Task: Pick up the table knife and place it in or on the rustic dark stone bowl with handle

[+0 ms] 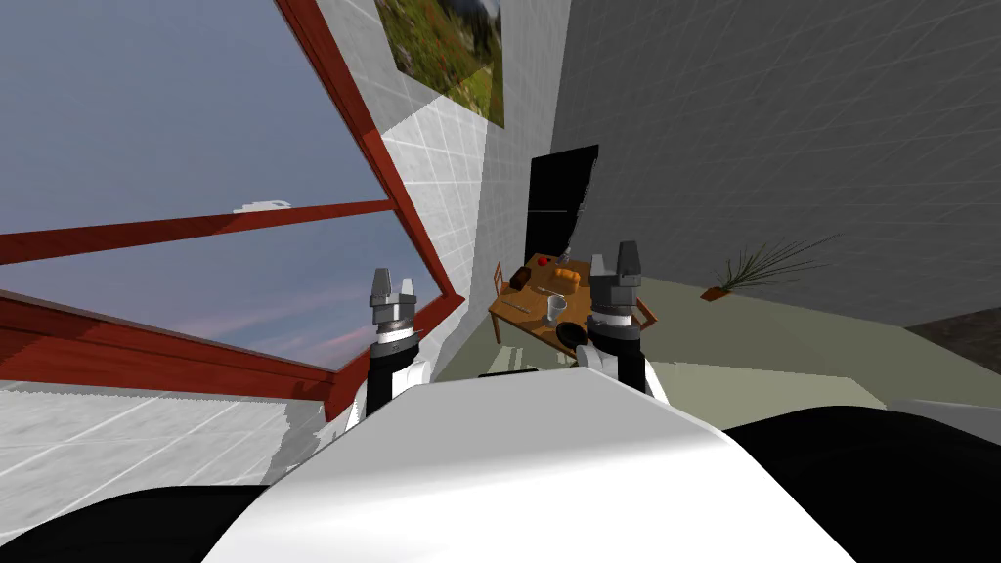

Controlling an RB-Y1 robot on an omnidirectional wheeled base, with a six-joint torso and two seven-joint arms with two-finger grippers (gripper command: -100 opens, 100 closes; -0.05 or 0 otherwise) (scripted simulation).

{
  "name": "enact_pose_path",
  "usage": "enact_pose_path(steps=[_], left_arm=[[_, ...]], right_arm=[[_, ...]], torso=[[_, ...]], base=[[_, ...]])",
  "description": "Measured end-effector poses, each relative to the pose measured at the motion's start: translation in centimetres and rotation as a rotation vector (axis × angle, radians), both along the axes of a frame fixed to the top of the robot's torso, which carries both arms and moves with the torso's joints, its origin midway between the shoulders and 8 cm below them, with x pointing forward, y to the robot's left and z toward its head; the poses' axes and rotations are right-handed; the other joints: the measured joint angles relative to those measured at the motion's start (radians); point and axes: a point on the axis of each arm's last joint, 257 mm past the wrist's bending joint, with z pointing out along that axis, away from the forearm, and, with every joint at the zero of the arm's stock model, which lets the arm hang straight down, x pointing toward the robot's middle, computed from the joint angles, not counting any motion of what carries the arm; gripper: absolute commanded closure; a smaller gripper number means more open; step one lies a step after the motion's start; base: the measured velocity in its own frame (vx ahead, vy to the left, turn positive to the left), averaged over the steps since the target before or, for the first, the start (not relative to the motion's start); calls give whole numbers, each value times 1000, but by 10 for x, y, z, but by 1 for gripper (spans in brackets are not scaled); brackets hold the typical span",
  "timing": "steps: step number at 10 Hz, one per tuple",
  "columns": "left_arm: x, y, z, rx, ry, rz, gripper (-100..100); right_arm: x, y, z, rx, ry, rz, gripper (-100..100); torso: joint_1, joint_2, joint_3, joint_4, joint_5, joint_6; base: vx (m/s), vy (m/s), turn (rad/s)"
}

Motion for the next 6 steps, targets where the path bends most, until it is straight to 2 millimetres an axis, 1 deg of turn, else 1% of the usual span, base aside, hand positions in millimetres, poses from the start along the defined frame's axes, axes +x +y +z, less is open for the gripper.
enact_pose_path(steps=[1, 4, 6], left_arm=[[0, 0, 0, 0, 0, 0, 0], [0, 0, 0, 0, 0, 0, 0], [0, 0, 0, 0, 0, 0, 0]], right_arm=[[3, 2, -4, -25, 15, 2, -100], [14, 10, -24, -117, 79, 0, -100], [25, 12, -49, -192, 137, -7, -100]], torso=[[1, 0, 0, 0, 0, 0], [2, -1, -1, 0, 0, 0], [2, -2, -1, 0, 0, 0]], base=[[5, 27, 167], [15, 35, 162], [26, 43, 239]])
